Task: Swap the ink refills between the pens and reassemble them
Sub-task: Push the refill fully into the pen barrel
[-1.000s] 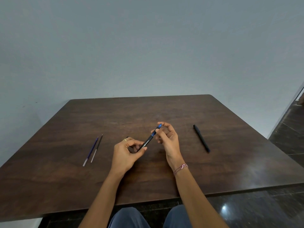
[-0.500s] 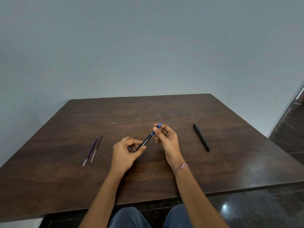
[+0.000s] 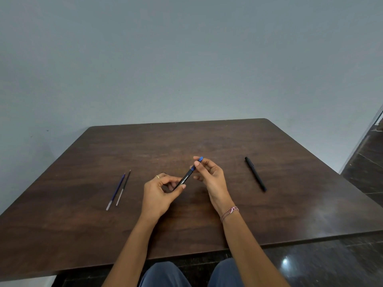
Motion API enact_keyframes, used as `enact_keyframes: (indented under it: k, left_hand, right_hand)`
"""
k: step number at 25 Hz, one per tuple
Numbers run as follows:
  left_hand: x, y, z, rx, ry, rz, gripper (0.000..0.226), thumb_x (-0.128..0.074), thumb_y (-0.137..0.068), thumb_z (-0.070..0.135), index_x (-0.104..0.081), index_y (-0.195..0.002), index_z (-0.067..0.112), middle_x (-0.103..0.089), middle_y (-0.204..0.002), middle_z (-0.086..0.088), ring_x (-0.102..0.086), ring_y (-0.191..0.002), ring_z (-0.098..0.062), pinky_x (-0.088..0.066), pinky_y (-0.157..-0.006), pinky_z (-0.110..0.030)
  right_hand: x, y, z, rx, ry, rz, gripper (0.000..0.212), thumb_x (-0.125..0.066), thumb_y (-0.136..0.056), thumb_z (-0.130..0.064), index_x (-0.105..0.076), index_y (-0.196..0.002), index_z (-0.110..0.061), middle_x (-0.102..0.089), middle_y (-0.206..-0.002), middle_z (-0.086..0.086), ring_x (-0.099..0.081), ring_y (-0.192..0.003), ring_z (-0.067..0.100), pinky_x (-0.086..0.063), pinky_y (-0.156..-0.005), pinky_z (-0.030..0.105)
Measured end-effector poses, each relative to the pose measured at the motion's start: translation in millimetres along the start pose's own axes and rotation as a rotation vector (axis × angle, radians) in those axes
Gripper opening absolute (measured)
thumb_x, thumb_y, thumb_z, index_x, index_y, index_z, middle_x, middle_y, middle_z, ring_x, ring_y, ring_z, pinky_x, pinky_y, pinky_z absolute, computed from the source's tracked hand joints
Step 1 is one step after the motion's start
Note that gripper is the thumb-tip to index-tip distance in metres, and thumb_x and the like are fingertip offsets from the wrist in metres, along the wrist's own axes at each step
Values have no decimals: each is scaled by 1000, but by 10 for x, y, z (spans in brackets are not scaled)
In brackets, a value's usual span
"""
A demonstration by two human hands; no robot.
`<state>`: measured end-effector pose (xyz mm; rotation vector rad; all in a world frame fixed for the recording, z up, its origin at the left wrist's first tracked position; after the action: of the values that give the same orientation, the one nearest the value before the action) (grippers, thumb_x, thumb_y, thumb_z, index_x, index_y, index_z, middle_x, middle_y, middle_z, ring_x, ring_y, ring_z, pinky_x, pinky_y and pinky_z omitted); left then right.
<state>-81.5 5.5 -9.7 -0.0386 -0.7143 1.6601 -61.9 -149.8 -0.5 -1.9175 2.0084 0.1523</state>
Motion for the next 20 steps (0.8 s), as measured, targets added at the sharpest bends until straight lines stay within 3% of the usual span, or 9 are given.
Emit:
enact_keyframes:
  k: [3,5,11,16,18,20]
  left_hand:
    - [-5,-4,-7,4,2,6,20,-82,-67,9,-75,-79,22,-60,-67,3,-56,-66,-7,-41,-60,-9]
    - [-1,-2,-3,4,-5,-1,20,-82,-67,10,-75,-80,23,-60,-68,4,-57,-68,-9,-42,-61,-9]
    - [6,9,20,-12,-9,-26,20,-82,-67,9,-74,-80,21,-60,-68,4,-56,-69,-7,-40,-60,-7]
    - [7,13,32,-18,-6,-26,20,-82,-66,8,-74,-80,20,-60,-67,4,-56,-68,-7,-40,-61,-7]
    - [9,14,39,-24,-9,-34,19,-82,-66,8,-75,-80,19,-61,-68,2,-56,-69,-9,-41,-63,-7]
    - [13,12,40,-28,-8,-33,18,-82,-66,7,-74,-79,18,-62,-68,2,-56,-69,-10,-42,-64,-8]
  right_hand:
    - [12,-11,-10,-39,-238,-24,24,-46,-96,-5,-61,-114,-9,-70,-101,14,-67,-98,22,-55,-84,28]
    - [24,-9,-30,-42,-298,-31,29,-43,-96,-1,-58,-119,-9,-70,-104,16,-68,-99,24,-56,-83,30]
    - [25,11,-56,-17,-296,-5,34,-50,-91,6,-55,-117,-15,-74,-86,8,-71,-86,19,-57,-75,29]
    - [20,3,-49,-1,-185,34,32,-64,-83,2,-61,-109,-16,-68,-76,0,-68,-79,13,-56,-71,24]
    - [19,-5,-33,-1,-159,34,33,-63,-85,-3,-60,-114,-18,-69,-82,0,-68,-86,13,-55,-79,27]
    - [24,-14,-24,-43,-237,-3,34,-50,-93,-6,-53,-125,-20,-72,-101,7,-66,-101,18,-52,-88,31]
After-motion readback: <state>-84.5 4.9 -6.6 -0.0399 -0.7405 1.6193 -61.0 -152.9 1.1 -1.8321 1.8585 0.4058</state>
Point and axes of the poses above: each hand's wrist, its own y-axis away from the middle knuckle, its own x-axis out of the back of the hand, z = x × y, the point moved 1 cm from there along -y, towards the middle knuckle
